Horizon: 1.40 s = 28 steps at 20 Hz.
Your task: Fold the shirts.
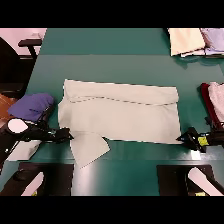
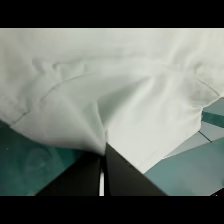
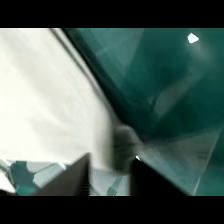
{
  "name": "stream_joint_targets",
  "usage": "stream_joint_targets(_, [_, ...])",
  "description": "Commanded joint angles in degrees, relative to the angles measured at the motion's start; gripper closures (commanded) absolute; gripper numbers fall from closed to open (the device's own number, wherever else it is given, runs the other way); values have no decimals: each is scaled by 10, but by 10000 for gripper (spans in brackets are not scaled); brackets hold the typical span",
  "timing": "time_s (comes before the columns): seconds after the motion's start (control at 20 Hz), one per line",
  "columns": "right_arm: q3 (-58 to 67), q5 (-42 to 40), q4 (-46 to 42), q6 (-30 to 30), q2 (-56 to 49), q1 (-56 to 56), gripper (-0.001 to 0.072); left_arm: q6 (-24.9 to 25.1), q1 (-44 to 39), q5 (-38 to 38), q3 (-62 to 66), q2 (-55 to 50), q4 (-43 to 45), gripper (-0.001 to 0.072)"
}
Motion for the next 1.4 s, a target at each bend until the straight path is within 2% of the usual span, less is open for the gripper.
stream_joint_targets(0.0, [-6, -12, 17, -27, 6, 2, 698, 10, 0, -21, 4, 1, 3, 676])
stream_joint_targets(0.15, [11, 20, -16, -31, 52, 37, 699, 7, 0, -94, 37, 24, 42, 678])
stream_joint_targets(0.25, [44, 67, -74, -22, 103, 69, 699, -28, 0, -144, 40, 87, 77, 678])
stream_joint_targets(0.4, [93, 151, -146, 11, 181, 122, 699, -67, 0, -266, 41, 162, 71, 677])
stream_joint_targets(0.5, [118, 184, -190, 34, 227, 153, 699, -82, 0, -301, 49, 189, 59, 678])
stream_joint_targets(0.6, [158, 179, -195, 40, 232, 182, 699, -79, 0, -253, 77, 177, 60, 677])
stream_joint_targets(0.7, [207, 158, -193, 55, 188, 221, 700, -47, 0, -174, 117, 125, 61, 678])
stream_joint_targets(0.8, [257, 111, -193, 57, 118, 272, 699, 2, 0, -109, 165, 41, 69, 677])
stream_joint_targets(0.95, [340, 47, -193, 57, -12, 327, 699, 46, 0, -28, 259, -109, 84, 675])
stream_joint_targets(1.15, [459, 41, -178, 57, -174, 337, 697, 59, 0, 12, 370, -270, 94, 674])
stream_joint_targets(1.35, [543, 33, -113, 55, -260, 326, 697, 59, 0, 49, 411, -339, 94, 673])
